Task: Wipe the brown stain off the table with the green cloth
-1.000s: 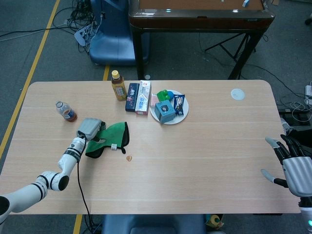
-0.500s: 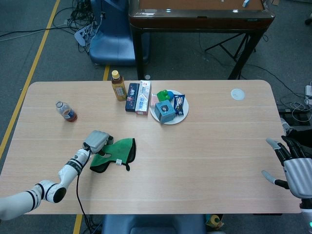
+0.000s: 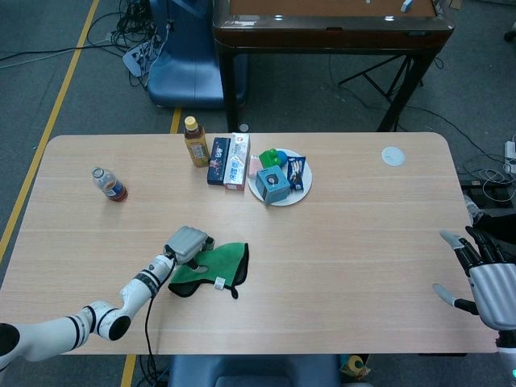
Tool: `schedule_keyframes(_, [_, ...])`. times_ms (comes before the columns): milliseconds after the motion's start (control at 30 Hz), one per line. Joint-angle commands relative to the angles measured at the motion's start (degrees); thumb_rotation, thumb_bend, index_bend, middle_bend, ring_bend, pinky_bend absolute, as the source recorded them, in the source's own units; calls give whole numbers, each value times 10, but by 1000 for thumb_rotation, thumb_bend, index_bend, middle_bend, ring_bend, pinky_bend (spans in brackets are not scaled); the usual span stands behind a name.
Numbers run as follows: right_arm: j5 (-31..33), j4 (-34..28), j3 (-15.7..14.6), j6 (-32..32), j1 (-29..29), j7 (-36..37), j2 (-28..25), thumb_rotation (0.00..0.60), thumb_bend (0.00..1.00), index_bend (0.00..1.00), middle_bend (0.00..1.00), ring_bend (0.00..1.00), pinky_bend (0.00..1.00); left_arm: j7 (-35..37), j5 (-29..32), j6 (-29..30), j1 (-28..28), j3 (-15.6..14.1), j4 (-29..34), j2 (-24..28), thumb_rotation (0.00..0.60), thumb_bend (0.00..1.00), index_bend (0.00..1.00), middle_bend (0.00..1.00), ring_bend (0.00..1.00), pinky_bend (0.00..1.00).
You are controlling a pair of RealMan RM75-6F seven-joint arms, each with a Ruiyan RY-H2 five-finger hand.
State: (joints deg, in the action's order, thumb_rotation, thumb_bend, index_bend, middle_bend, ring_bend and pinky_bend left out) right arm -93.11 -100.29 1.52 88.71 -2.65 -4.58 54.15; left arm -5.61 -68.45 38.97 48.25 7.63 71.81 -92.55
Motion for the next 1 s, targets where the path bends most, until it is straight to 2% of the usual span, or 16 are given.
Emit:
schedule_keyframes(33, [0, 1, 0, 1, 1, 0, 0, 600, 244, 149, 242, 94, 105, -13, 0, 1, 13, 4, -7, -23, 600, 171, 525, 578, 615, 852])
schedule_keyframes(233, [0, 0, -1, 5, 4, 2, -3, 600, 244, 149, 242, 95, 105, -67, -7, 23, 24, -4, -60, -58, 600, 171, 519, 567, 613, 849])
schedule_keyframes(500, [-1, 3, 0, 6, 5, 6, -1, 600, 243, 149, 242, 95, 105, -128, -2, 32, 15, -27, -85, -47, 600, 171, 518, 558, 613, 845])
schedule_keyframes(733, [-6, 4, 2, -1, -2, 7, 3, 600, 244, 149, 242, 95, 105, -189, 14, 43, 5, -39, -77, -14, 600, 171, 519, 552, 613, 841])
schedule_keyframes(1000, [-6, 7, 3, -2, -4, 11, 5, 600, 244, 149, 242, 95, 105, -205, 30, 46, 10, -29, -46, -13, 600, 171, 520, 551, 613, 841])
